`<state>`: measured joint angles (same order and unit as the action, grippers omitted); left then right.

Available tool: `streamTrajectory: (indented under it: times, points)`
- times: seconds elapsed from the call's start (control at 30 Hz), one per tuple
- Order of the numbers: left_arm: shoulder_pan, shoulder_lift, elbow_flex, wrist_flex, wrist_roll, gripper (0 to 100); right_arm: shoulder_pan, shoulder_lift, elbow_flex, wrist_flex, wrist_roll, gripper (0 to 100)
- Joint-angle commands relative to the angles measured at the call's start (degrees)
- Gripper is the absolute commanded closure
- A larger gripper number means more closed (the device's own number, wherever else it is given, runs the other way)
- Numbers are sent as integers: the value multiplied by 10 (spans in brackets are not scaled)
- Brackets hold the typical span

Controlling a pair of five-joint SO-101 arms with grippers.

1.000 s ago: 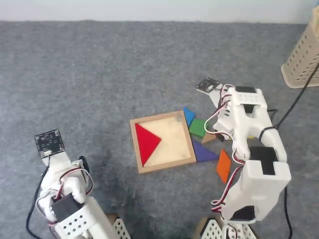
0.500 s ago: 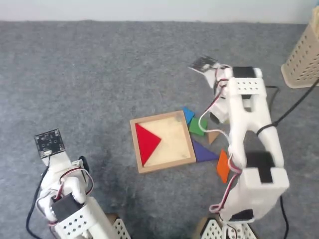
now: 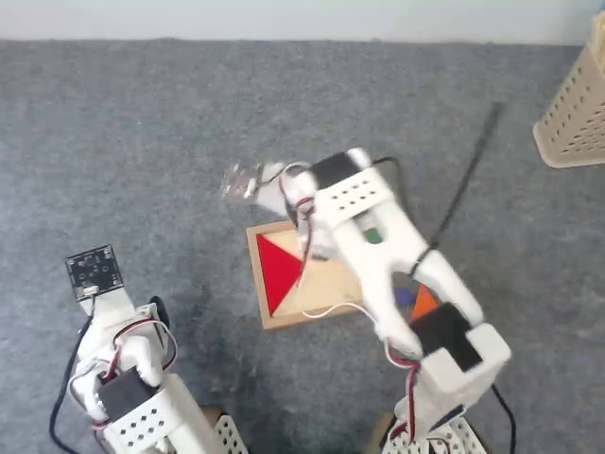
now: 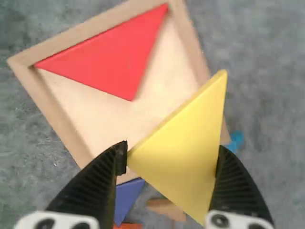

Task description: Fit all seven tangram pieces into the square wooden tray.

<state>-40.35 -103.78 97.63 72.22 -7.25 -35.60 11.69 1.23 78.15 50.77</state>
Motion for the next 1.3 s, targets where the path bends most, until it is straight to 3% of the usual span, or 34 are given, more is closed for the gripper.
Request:
streamTrajectory:
  times: [0.0,0.37,0.67,0.9,1.27]
  points:
    - [2,-6,-11,2,5,775,-9,10,-6,-34,25,844]
    - [2,-6,-11,2,5,775,-27,72,-8,-71,117,843]
    - [2,-6,-11,2,5,775,-25,80,-10,-87,101,831]
    - [2,-6,-11,2,5,775,-26,80,-10,-91,72,703]
    - [2,-6,-11,2,5,775,-9,60,-9,-87,69,716]
